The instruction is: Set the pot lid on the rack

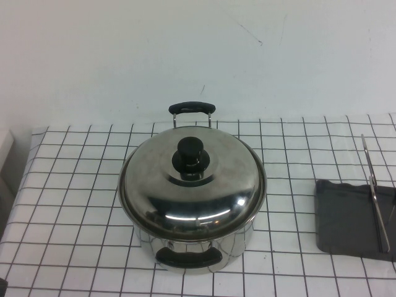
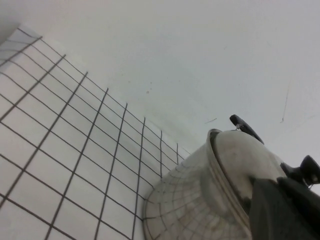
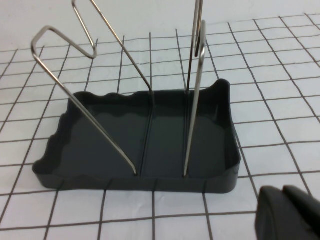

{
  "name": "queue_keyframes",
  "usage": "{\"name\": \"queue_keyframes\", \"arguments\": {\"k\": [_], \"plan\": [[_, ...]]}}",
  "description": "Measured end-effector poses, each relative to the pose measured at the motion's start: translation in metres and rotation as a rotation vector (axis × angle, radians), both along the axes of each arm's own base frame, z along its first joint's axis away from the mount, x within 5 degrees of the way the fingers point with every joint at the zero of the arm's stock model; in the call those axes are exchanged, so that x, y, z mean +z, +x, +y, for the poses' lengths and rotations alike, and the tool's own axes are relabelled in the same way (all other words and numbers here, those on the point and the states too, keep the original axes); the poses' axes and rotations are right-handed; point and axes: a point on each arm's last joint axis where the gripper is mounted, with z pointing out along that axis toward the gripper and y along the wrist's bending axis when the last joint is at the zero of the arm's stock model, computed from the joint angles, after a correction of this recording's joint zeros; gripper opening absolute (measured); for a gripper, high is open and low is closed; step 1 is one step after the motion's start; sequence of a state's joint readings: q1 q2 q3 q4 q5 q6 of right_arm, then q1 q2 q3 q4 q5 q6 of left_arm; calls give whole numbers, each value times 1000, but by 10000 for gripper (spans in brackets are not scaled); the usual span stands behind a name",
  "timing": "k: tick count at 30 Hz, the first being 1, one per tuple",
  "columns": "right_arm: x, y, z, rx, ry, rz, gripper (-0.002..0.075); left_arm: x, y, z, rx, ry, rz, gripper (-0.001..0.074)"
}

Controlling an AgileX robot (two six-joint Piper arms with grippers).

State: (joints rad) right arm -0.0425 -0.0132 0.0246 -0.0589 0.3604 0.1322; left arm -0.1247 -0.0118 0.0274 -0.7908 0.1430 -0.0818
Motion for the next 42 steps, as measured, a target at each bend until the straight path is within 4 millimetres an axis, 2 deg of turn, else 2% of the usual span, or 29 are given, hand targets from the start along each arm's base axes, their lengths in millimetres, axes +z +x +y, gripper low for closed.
{"name": "queue_keyframes", "arguments": {"k": [4, 11, 13, 19, 26, 28, 31, 35, 38, 39, 42], "plan": [[0, 0, 0, 1, -2, 0, -2, 0, 0, -1, -13, -45, 15, -3], [0, 0, 0, 0, -1, 0, -2, 1, -1, -3, -39, 0, 14, -3], [0, 0, 0, 0, -1, 0, -2, 12, -4, -5, -63, 98, -9, -3], [0, 0, 0, 0, -1, 0, -2, 73, -13, 4, 19, 407, -169, -3], [0, 0, 0, 0, -1, 0, -3, 109, 13, 9, 92, 599, -176, -2], [0, 0, 0, 0, -1, 0, -2, 118, 22, 9, 99, 590, -149, 11], [0, 0, 0, 0, -1, 0, -3, 130, 39, 7, 98, 565, -123, 95], [0, 0, 0, 0, -1, 0, -3, 135, 62, -5, 17, 591, -131, 364], [0, 0, 0, 0, -1, 0, -3, 131, 76, -26, -121, 600, -121, 563], [0, 0, 0, 0, -1, 0, -3, 129, 80, -35, -174, 611, -121, 599], [0, 0, 0, 0, -1, 0, -2, 121, 92, -63, -321, 641, -147, 638]]}}
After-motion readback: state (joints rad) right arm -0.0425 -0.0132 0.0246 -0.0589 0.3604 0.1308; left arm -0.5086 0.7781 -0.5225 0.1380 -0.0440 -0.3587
